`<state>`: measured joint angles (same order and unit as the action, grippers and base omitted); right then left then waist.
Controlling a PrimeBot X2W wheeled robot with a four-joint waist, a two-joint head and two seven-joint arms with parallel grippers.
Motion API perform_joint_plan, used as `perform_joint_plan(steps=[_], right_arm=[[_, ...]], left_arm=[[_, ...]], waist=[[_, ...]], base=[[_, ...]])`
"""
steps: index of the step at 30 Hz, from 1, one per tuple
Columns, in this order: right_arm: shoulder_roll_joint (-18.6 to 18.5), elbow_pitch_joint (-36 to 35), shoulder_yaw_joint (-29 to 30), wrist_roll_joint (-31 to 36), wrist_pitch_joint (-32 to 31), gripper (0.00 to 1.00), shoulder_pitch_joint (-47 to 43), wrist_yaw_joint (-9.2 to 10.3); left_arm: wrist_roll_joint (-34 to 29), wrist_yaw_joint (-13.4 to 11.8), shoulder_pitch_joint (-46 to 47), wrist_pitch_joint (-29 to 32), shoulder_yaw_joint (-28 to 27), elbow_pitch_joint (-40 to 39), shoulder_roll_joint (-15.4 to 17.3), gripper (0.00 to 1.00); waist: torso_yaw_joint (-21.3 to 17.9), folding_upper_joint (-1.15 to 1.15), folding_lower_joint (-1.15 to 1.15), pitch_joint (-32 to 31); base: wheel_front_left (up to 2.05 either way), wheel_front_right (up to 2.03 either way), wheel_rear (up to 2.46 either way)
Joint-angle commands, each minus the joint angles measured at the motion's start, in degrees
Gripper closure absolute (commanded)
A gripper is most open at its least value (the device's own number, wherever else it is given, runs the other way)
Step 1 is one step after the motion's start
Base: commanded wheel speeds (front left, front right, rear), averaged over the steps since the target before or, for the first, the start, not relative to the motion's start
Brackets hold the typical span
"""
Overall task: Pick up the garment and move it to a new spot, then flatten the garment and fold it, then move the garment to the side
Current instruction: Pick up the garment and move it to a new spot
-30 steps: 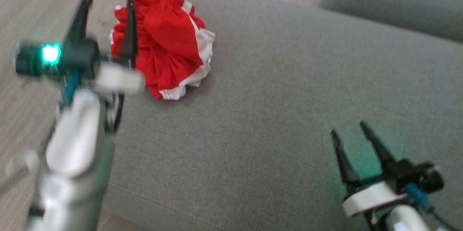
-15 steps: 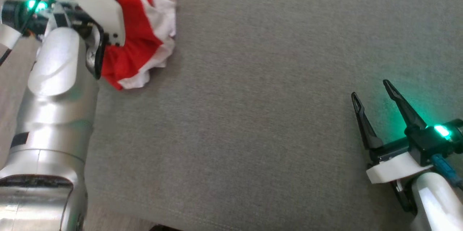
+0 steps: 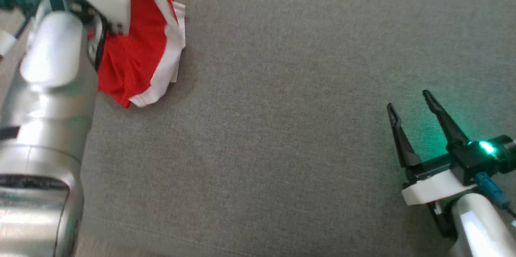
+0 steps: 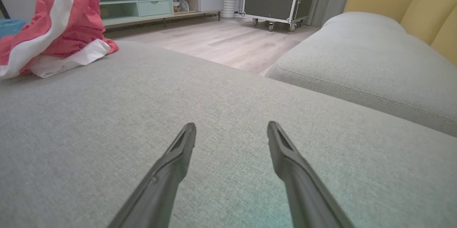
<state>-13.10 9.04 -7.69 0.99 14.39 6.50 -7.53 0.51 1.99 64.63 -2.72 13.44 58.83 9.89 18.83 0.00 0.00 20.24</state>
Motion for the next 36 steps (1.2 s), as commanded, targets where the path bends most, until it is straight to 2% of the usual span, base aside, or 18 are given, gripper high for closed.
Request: perform_joint_plan(steps=[1, 7, 14, 21, 26, 30, 36], right_arm=[[0.83, -1.06, -1.43, -0.15, 0.61, 0.00, 0.06, 0.04], [4.75, 0.53, -2.02, 0.04, 0.61, 0.00, -0.22, 0.04], [8.91, 2.37, -1.26, -0.52, 0.61, 0.00, -3.77, 0.04], [10.10, 2.85, -1.28, -0.78, 0.61, 0.00, -5.10, 0.04], [10.20, 2.43, -2.21, -3.21, 0.61, 0.00, -4.88, 0.04], [10.21, 2.33, -2.75, -4.91, 0.61, 0.00, -4.74, 0.04], [10.21, 2.01, -2.05, -6.10, 0.61, 0.00, -5.18, 0.04]], left_arm=[[-0.39, 0.59, 4.47, -1.40, -0.33, -2.83, 2.76, 1.00], [0.46, 3.24, 8.37, -3.53, 1.26, -5.48, 1.19, 1.00], [6.62, 5.15, 9.30, -3.05, 1.30, -6.91, -2.79, 1.00], [16.68, 5.47, 8.69, 0.99, 2.23, -9.19, -4.56, 1.00], [22.44, 5.48, 6.96, 0.40, 1.73, -10.48, -6.01, 1.00], [23.78, 3.70, 0.46, -4.22, 4.10, -9.95, -6.87, 1.00], [23.28, 0.58, -17.55, -11.78, 12.87, -10.21, -6.99, 1.00]], waist=[[-1.03, 0.00, 0.00, -3.47], [-4.95, 0.00, 0.00, -10.07], [-14.23, 0.00, 0.00, -19.93], [-25.31, 0.00, 0.00, -22.81], [-31.08, 0.00, 0.00, -22.73], [-34.54, 0.00, 0.00, -21.94], [-35.38, 0.00, 0.00, -20.19]], base=[[0.00, 0.00, 0.00], [0.00, 0.00, 0.00], [0.00, 0.00, 0.00], [0.00, 0.00, 0.00], [0.00, 0.00, 0.00], [0.00, 0.00, 0.00], [0.00, 0.00, 0.00]])
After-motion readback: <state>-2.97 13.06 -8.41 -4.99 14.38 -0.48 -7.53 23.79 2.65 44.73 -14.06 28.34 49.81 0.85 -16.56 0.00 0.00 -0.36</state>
